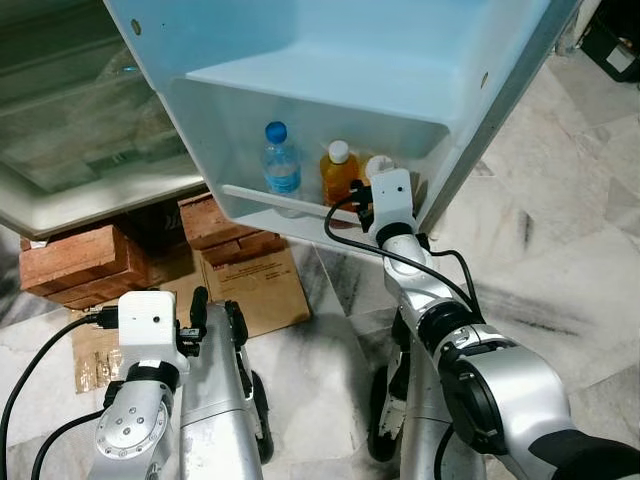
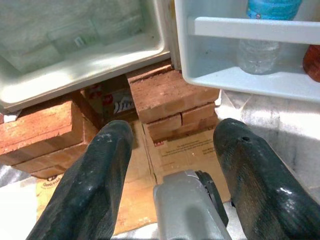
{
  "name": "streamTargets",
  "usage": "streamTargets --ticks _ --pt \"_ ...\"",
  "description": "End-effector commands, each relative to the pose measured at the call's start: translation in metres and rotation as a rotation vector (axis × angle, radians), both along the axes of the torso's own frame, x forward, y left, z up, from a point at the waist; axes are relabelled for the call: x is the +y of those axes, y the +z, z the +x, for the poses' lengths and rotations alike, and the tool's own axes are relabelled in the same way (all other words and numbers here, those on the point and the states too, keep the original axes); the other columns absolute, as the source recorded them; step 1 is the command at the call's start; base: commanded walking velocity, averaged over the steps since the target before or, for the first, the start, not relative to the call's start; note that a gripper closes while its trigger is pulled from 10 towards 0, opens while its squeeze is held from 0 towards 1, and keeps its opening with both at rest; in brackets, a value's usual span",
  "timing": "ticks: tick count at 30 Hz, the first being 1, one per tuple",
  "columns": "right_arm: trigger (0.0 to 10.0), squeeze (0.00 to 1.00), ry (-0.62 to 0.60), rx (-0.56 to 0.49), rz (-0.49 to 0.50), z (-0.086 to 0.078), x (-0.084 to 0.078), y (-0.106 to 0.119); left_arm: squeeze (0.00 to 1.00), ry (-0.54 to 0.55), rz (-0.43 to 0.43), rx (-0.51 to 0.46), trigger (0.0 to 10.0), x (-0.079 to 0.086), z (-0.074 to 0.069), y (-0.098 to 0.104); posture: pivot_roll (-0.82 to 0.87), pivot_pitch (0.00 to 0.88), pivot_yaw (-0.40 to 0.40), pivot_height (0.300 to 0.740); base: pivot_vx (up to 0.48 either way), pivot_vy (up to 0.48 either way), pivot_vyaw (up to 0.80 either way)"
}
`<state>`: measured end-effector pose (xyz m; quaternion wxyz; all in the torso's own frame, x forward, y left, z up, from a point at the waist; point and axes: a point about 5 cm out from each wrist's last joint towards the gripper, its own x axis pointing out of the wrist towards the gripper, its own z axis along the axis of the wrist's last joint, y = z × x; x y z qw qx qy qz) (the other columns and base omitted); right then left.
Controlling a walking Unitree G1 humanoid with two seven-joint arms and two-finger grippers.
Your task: Restocking fridge
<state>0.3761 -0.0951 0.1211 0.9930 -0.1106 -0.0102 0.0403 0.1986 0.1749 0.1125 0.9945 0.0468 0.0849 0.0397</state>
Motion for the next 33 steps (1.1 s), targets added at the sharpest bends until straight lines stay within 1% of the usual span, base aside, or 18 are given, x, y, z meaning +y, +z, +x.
streamTargets --ticks 1,2,3,5,7,9,12,15,19,21,22,24,25,27,28,30,33 --pt "10.0 1.00 -0.008 0.011 -0.008 0.000 -0.001 -0.002 0.00 0.017 0.010 0.028 10.0 0.003 -0.002 -0.005 0.26 0.317 0.029 0.504 0.000 0.000 0.00" --pt "10.0 1.00 -0.011 -0.003 -0.029 0.000 -0.004 0.000 0.00 0.017 0.011 0.026 10.0 0.003 -0.001 -0.005 0.26 0.315 0.030 0.504 0.000 0.000 0.00" --pt "10.0 1.00 -0.011 -0.003 -0.029 0.000 -0.004 0.000 0.00 0.017 0.011 0.026 10.0 0.003 -0.001 -0.005 0.26 0.315 0.030 0.504 0.000 0.000 0.00" --pt "10.0 1.00 -0.027 -0.043 -0.052 0.002 -0.008 0.005 0.00 0.016 0.013 0.025 10.0 0.003 0.001 -0.005 0.26 0.311 0.030 0.504 0.000 0.000 0.00" --pt "10.0 1.00 -0.051 -0.089 -0.031 0.004 -0.013 0.014 0.00 0.020 0.012 0.026 10.0 0.003 0.003 -0.005 0.25 0.306 0.031 0.504 0.000 0.000 0.00" --pt "10.0 1.00 -0.055 -0.097 -0.037 0.005 -0.013 0.015 0.00 0.021 0.011 0.026 10.0 0.003 0.004 -0.006 0.25 0.303 0.030 0.504 0.000 0.000 0.00" --pt "10.0 1.00 -0.051 -0.151 -0.022 0.006 -0.017 0.024 0.00 0.017 0.006 0.017 10.0 0.001 0.007 -0.005 0.23 0.295 0.028 0.504 0.000 0.000 0.00" --pt "10.0 1.00 -0.042 -0.209 -0.024 0.005 -0.023 0.030 0.00 0.012 0.001 0.013 10.0 -0.001 0.010 -0.006 0.21 0.283 0.023 0.504 0.000 0.000 0.00" --pt "10.0 1.00 0.003 -0.275 -0.016 -0.002 -0.030 0.034 0.00 0.007 -0.009 0.003 10.0 -0.004 0.017 -0.008 0.17 0.258 0.013 0.504 0.000 0.000 0.00" --pt "10.0 1.00 0.039 -0.296 -0.004 -0.009 -0.034 0.032 0.00 0.002 -0.013 -0.002 10.0 -0.007 0.022 -0.010 0.14 0.238 0.008 0.504 0.000 0.000 0.00" --pt "10.0 1.00 0.077 -0.310 -0.007 -0.018 -0.036 0.029 0.00 -0.006 -0.014 -0.009 10.0 -0.010 0.026 -0.010 0.12 0.224 0.003 0.504 0.000 0.000 0.00" --pt "10.0 1.00 0.111 -0.314 -0.004 -0.030 -0.038 0.024 0.00 -0.016 -0.025 -0.021 10.0 -0.013 0.032 -0.011 0.10 0.205 0.001 0.504 0.000 0.000 0.00" --pt "10.0 1.00 0.111 -0.314 -0.004 -0.030 -0.038 0.024 0.00 -0.016 -0.025 -0.021 10.0 -0.013 0.032 -0.011 0.10 0.205 0.001 0.504 0.000 0.000 0.00" --pt "10.0 1.00 0.116 -0.311 0.001 -0.040 -0.039 0.020 0.00 -0.012 -0.023 -0.025 10.0 -0.014 0.034 -0.012 0.09 0.194 0.001 0.504 0.000 0.000 0.00" --pt "10.0 1.00 0.138 -0.298 0.023 -0.053 -0.038 0.016 0.00 -0.009 -0.015 -0.027 10.0 -0.015 0.037 -0.014 0.06 0.156 0.002 0.504 0.000 0.000 0.00" --pt "10.0 1.00 0.167 -0.277 0.036 -0.068 -0.035 0.010 0.00 -0.003 -0.011 -0.030 10.0 -0.015 0.040 -0.016 0.05 0.143 0.001 0.504 0.000 0.000 0.00" --pt "10.0 1.00 0.201 -0.221 0.064 -0.088 -0.035 -0.001 0.00 -0.004 -0.023 -0.045 10.0 -0.017 0.046 -0.016 0.02 0.114 0.000 0.504 0.000 0.000 0.00"
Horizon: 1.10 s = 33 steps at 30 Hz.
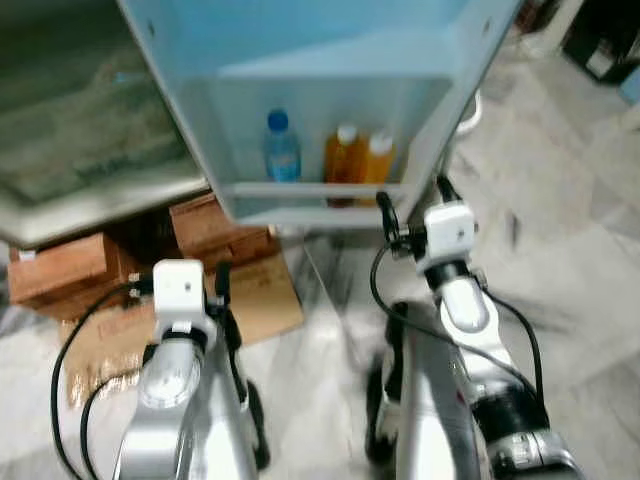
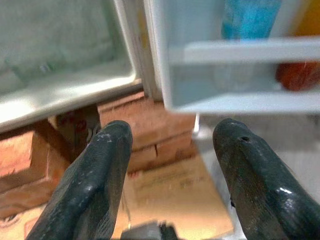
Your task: Restocking fridge
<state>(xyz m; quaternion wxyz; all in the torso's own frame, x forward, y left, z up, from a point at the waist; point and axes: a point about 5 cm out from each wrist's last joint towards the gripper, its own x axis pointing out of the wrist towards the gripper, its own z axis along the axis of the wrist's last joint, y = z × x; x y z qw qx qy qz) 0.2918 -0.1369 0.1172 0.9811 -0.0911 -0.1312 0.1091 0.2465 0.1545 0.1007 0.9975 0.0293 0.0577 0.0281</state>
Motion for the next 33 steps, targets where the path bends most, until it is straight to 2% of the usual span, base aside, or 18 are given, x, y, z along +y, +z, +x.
streamTargets --ticks 1,4,9,10,11,12,13,18,27,33 --pt "10.0 1.00 0.044 0.016 0.016 -0.007 0.006 0.001 0.00 0.016 0.007 0.006 10.0 0.003 0.000 -0.004 0.02 0.112 0.000 0.504 0.000 0.000 0.00" --pt "10.0 1.00 0.025 0.056 0.033 -0.021 -0.004 -0.005 0.00 -0.009 -0.015 -0.006 10.0 -0.004 0.004 -0.005 0.00 0.085 0.007 0.504 0.000 0.000 0.00" --pt "10.0 1.00 -0.003 0.097 0.081 -0.024 -0.008 -0.003 0.00 -0.029 -0.010 -0.022 10.0 -0.007 0.009 -0.005 -0.02 0.071 0.015 0.504 0.000 0.000 0.00" --pt "10.0 0.95 0.002 0.099 0.089 -0.021 -0.005 0.001 0.00 -0.031 -0.009 -0.029 10.0 -0.007 0.013 -0.004 -0.02 0.069 0.024 0.504 0.000 0.000 0.00" --pt "10.0 0.95 0.009 0.101 0.090 -0.021 -0.003 0.002 0.00 -0.031 -0.009 -0.032 10.0 -0.007 0.015 -0.003 -0.02 0.069 0.026 0.504 0.000 0.000 0.00" --pt "10.0 0.35 0.026 0.096 0.092 -0.021 0.000 0.005 0.00 -0.032 -0.010 -0.035 10.0 -0.007 0.016 -0.003 -0.02 0.069 0.026 0.504 0.000 0.000 0.00" --pt "10.0 0.00 0.055 0.096 0.091 -0.020 0.004 0.008 0.00 -0.037 -0.011 -0.042 10.0 -0.008 0.019 -0.002 -0.02 0.072 0.029 0.504 0.000 0.000 0.00" --pt "10.0 0.00 0.089 0.090 0.108 -0.017 0.012 0.016 0.00 -0.056 -0.016 -0.057 10.0 -0.012 0.023 0.000 -0.02 0.078 0.027 0.504 0.000 0.000 -0.19" --pt "10.0 0.00 0.083 0.094 0.108 -0.010 0.009 0.022 0.00 -0.077 -0.026 -0.047 10.0 -0.018 0.017 -0.004 -0.01 0.086 0.023 0.552 0.000 0.000 -0.15" --pt "10.0 0.00 0.074 0.100 0.105 -0.008 0.008 0.022 0.00 -0.073 -0.025 -0.050 10.0 -0.017 0.020 -0.004 -0.01 0.086 0.025 0.583 0.000 0.000 0.00"
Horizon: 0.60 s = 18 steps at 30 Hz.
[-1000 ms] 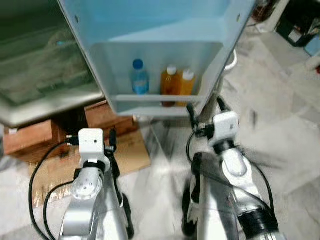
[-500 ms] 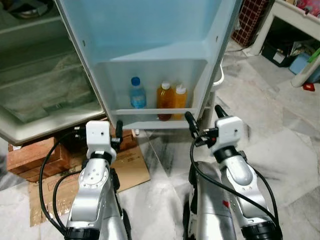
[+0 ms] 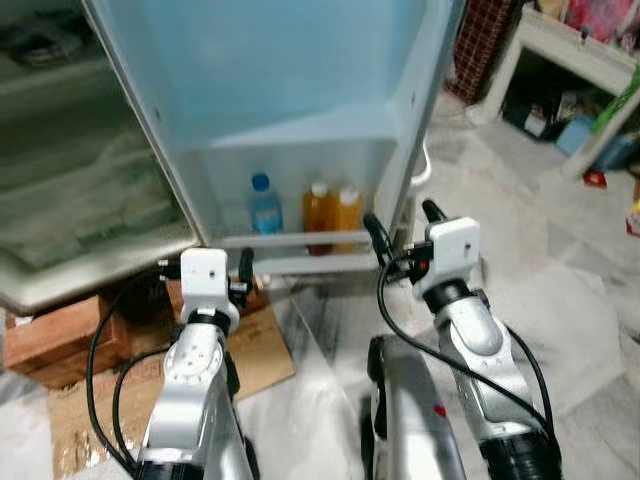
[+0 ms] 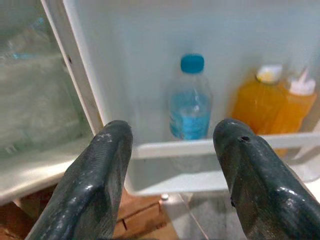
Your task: Restocking fridge
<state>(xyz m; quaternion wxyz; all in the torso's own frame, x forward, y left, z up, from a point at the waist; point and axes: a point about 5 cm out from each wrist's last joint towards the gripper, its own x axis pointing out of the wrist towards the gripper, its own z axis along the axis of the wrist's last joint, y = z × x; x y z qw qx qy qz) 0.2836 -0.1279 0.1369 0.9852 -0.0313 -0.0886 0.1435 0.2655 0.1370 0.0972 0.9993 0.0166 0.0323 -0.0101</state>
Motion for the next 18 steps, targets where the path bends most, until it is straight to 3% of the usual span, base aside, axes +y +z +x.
streamTargets --ticks 1,18 --pt "10.0 0.00 -0.001 -0.004 0.009 0.0009 -0.0008 0.0032 0.00 0.004 0.005 -0.004 10.0 0.0016 0.0027 0.0007 -0.01 0.086 0.027 0.592 0.000 0.000 0.00" --pt "10.0 0.00 -0.010 -0.002 -0.002 0.0011 -0.0048 0.0029 0.00 0.015 0.020 -0.014 10.0 0.0025 0.0048 0.0020 -0.02 0.084 0.026 0.700 0.000 0.000 0.00"
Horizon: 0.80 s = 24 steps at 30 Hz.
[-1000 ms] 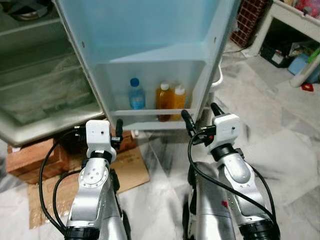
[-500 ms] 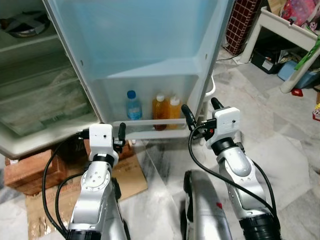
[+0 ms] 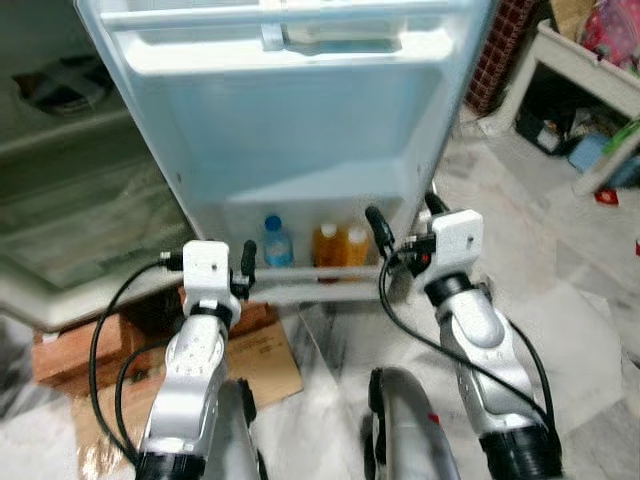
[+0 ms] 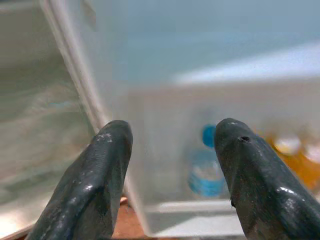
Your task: Restocking fridge
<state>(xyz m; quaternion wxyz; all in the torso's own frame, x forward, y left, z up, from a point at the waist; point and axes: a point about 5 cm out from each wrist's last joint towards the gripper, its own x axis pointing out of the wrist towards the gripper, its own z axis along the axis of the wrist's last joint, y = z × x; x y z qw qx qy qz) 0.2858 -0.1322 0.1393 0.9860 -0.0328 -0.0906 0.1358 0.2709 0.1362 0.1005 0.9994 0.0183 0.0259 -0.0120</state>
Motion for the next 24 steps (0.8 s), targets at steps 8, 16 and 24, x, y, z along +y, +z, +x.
streamTargets --ticks 8,16,24 --pt "10.0 0.00 0.007 0.018 -0.006 -0.0053 0.0007 -0.0040 0.00 0.010 0.019 0.001 10.0 0.0010 -0.0002 -0.0018 -0.02 0.085 0.028 0.740 0.000 0.000 0.00" --pt "10.0 0.00 -0.005 0.029 -0.006 -0.0074 -0.0022 -0.0070 0.00 0.006 0.025 -0.001 10.0 0.0003 -0.0003 -0.0021 -0.02 0.083 0.028 0.740 0.000 0.000 0.00" --pt "10.0 0.00 0.008 0.024 -0.026 -0.0095 -0.0026 -0.0079 0.00 0.004 0.023 0.004 10.0 -0.0014 0.0000 -0.0034 -0.02 0.083 0.025 0.740 0.000 0.000 0.00"
